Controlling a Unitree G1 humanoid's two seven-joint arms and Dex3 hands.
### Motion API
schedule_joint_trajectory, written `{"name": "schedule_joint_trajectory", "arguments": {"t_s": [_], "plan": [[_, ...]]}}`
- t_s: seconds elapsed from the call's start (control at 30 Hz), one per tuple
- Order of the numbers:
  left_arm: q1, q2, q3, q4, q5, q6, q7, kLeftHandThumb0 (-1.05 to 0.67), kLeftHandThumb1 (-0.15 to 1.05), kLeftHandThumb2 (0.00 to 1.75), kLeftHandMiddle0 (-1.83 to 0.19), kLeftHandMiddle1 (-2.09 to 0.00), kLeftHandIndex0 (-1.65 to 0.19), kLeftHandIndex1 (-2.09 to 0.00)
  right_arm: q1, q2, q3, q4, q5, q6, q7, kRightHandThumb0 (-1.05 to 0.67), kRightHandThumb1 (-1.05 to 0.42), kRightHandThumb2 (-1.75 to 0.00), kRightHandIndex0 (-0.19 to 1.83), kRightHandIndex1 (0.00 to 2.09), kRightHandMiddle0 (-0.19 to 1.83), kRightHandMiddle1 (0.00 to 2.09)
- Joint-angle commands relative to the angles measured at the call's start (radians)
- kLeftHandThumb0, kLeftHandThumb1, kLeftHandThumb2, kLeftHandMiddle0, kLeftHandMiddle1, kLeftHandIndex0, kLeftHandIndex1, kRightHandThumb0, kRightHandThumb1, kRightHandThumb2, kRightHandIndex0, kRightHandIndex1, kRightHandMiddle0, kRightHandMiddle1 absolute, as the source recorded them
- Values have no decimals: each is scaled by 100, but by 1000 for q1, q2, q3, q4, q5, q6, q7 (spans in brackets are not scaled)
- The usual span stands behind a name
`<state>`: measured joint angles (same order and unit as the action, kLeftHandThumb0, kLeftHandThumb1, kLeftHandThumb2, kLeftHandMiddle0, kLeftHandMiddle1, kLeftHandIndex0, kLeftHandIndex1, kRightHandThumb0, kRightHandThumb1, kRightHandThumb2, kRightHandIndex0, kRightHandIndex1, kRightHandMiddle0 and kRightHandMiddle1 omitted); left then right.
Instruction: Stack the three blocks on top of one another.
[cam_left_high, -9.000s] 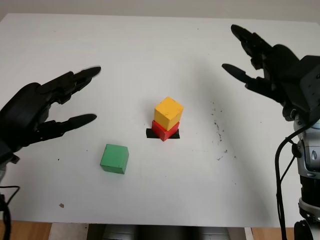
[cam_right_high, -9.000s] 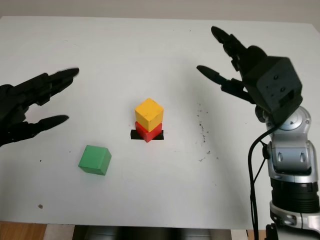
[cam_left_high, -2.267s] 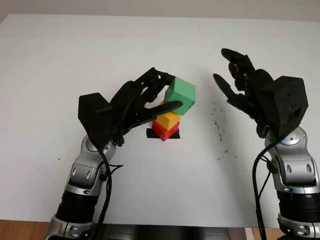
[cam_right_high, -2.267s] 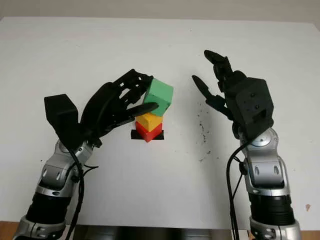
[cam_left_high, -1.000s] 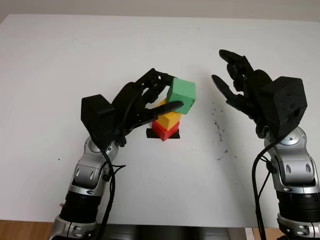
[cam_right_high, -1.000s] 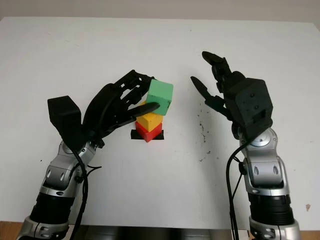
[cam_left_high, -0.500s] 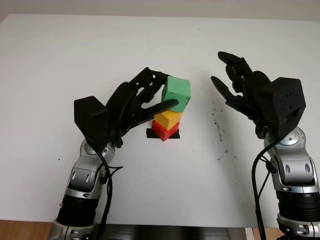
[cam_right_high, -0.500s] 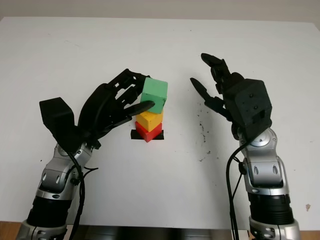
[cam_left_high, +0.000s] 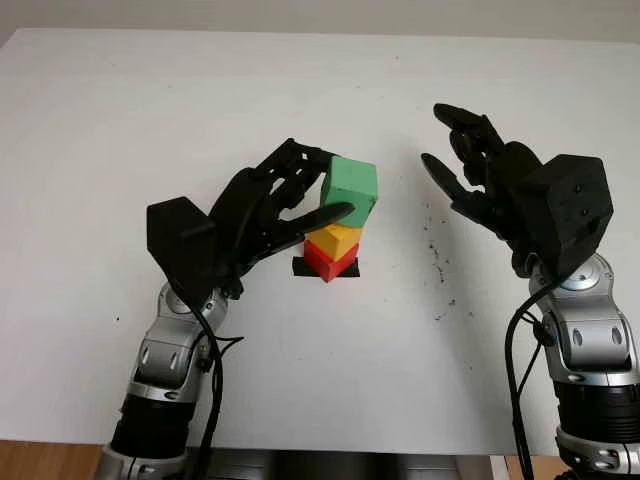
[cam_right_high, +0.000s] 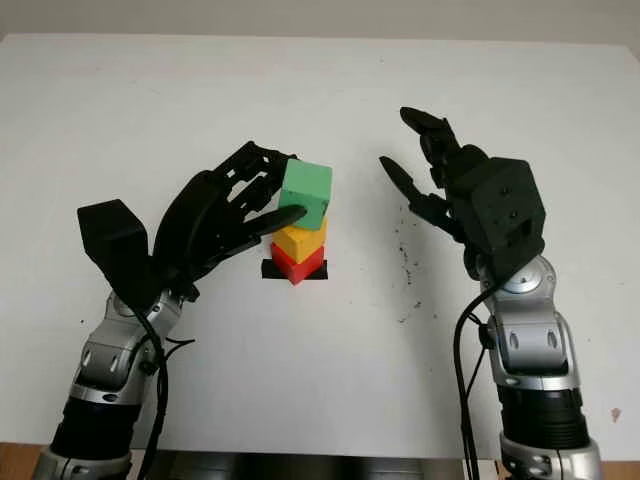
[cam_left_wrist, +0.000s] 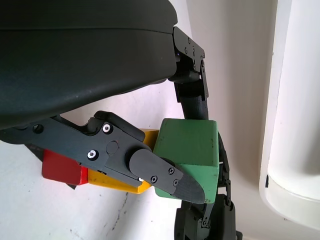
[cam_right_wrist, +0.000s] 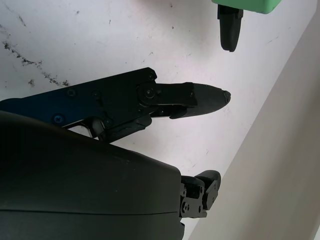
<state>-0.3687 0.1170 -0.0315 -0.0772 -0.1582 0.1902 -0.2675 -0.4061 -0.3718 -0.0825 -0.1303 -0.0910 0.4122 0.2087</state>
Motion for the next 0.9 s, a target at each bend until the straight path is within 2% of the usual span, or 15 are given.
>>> {"name": "schedule_joint_trajectory", "arguments": {"t_s": [0.0,0.37,0.6,0.87], "plan": [[6,-4,5,-14,-6,-12,-2,-49,102,6,-20,-5,-37,-153,-7,-15,-3,-4,0,-15,3,-58,-105,-37,3,5,-2,50],[11,10,-7,-20,44,-15,9,-63,103,6,-18,-5,-40,-146,-10,-20,1,-6,-2,-1,8,-58,-105,-37,3,6,0,46],[9,0,0,-18,26,-5,8,-63,105,14,-16,-5,-35,-161,-17,-17,1,6,4,-5,10,-56,-105,-37,3,5,-1,46],[6,-6,1,-1,31,-25,14,-63,105,20,-14,-5,-32,-164,-25,-18,-2,29,7,-19,14,-57,-105,-37,3,5,-1,47]]}}
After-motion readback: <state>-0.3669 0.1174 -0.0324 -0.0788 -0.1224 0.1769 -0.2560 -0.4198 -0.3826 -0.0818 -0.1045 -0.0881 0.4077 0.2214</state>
